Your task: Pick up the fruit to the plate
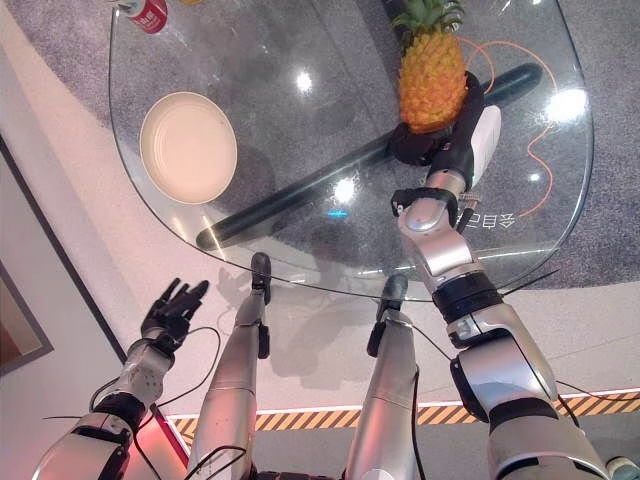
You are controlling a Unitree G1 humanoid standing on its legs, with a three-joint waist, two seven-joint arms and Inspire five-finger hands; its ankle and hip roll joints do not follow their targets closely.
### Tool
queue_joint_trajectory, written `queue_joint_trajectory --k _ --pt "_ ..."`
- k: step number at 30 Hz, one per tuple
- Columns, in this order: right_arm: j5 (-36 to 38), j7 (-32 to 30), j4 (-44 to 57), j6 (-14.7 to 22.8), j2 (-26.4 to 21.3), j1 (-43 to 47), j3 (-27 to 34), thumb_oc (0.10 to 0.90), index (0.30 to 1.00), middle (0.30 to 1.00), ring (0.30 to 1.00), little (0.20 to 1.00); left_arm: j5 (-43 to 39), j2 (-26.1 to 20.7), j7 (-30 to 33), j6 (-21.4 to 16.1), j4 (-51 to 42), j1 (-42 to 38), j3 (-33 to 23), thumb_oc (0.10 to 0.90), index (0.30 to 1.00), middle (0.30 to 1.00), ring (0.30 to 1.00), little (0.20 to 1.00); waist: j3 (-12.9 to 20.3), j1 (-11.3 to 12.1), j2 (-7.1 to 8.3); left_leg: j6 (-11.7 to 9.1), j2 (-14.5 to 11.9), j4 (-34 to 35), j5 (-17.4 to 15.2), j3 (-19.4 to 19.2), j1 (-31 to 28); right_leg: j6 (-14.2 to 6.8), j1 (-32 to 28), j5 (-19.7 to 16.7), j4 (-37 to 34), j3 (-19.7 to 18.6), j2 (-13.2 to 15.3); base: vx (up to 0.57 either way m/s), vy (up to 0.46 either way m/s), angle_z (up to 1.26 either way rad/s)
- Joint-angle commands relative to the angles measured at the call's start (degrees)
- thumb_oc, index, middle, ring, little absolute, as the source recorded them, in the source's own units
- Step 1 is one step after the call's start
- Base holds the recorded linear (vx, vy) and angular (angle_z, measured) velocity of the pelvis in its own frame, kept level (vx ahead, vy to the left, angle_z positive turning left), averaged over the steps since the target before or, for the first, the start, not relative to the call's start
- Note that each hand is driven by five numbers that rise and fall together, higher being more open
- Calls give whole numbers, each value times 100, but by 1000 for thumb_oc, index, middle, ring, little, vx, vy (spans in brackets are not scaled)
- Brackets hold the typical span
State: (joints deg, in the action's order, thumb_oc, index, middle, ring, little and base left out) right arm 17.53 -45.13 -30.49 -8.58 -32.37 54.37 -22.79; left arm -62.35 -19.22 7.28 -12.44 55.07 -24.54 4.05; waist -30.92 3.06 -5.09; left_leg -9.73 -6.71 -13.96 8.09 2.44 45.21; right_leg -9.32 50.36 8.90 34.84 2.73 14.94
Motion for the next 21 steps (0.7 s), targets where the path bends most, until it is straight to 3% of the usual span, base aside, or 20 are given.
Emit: queue_joint_trajectory --k 1,8,21 --pt "-828 -282 889 590 -329 356 162 100 300 300 300 200 -87 -413 695 -623 68 -185 -218 800 900 900 900 900 112 -11 181 534 546 -363 -415 -217 -20 391 -441 -1061 -1470 634 -526 -46 -45 0" --pt "-1115 -346 1109 623 -400 311 162 100 300 300 300 200 -170 -533 1285 -1171 -220 -596 -501 800 900 900 900 900 112 -35 254 499 516 -234 -333 -199 -36 381 -475 -1048 -1521 645 -567 -37 -23 1" --pt "-1438 -324 1344 858 -445 4 173 100 300 300 300 200 -315 -1017 1588 -2051 -766 -1405 -601 800 900 900 900 900 112 -161 366 412 432 -251 -360 -219 -5 355 -485 -1019 -1552 637 -573 -8 -5 1"
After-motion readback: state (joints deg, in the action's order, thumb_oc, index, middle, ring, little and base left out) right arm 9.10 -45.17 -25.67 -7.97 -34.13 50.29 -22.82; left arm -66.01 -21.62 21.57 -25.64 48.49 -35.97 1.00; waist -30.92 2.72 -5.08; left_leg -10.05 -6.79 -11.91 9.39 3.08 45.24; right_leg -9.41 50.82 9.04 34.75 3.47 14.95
